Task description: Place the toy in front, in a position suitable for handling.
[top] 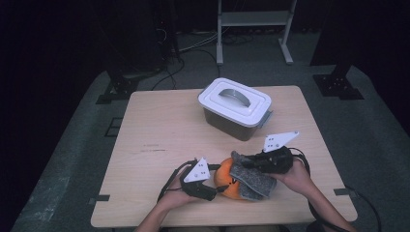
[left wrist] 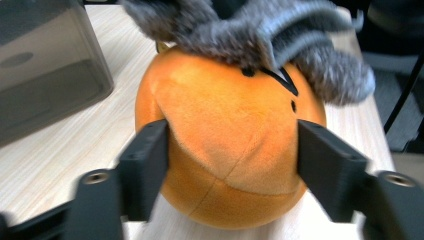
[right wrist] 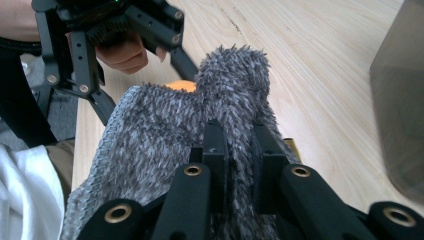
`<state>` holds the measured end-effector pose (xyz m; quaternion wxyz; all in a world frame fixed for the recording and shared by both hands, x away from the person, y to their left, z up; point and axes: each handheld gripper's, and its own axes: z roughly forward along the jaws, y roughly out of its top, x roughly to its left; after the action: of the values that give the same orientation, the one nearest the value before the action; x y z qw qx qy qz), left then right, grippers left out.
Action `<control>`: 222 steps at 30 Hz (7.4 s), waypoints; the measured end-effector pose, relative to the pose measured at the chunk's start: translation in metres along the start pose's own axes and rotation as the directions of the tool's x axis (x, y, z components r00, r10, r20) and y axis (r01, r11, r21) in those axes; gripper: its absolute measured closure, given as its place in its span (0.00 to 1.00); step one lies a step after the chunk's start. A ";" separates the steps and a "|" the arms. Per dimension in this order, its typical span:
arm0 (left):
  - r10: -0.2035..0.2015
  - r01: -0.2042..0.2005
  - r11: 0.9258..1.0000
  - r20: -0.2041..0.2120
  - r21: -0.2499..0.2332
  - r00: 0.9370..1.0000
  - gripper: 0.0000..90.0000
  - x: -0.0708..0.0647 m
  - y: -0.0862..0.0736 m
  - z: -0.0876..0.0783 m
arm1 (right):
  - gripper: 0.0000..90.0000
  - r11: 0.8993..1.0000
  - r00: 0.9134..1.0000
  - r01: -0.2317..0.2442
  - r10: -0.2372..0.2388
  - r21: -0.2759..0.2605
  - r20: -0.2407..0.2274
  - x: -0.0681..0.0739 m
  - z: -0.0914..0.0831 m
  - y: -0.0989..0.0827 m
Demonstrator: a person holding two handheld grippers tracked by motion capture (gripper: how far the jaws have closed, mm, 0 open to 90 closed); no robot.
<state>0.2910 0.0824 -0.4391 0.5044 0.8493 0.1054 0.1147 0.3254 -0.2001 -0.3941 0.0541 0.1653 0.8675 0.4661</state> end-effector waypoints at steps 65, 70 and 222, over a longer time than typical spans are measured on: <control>-0.022 0.022 1.000 0.013 0.016 1.000 0.20 -0.001 0.001 0.011 | 0.89 0.999 0.995 0.029 -0.032 0.037 0.093 -0.009 -0.002 -0.007; 0.001 -0.001 1.000 -0.009 0.010 1.000 0.35 -0.004 0.001 0.012 | 0.89 0.999 0.996 0.014 -0.016 0.029 0.090 -0.015 0.000 -0.006; 0.045 -0.045 0.998 -0.004 -0.033 0.999 0.39 -0.008 0.015 0.004 | 0.89 0.984 0.980 0.179 -0.177 0.021 -0.087 0.027 0.011 0.037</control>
<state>0.2856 0.0695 -0.4291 0.5154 0.8429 0.0854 0.1293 0.3111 -0.1631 -0.3680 0.0562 0.0678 0.8868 0.4536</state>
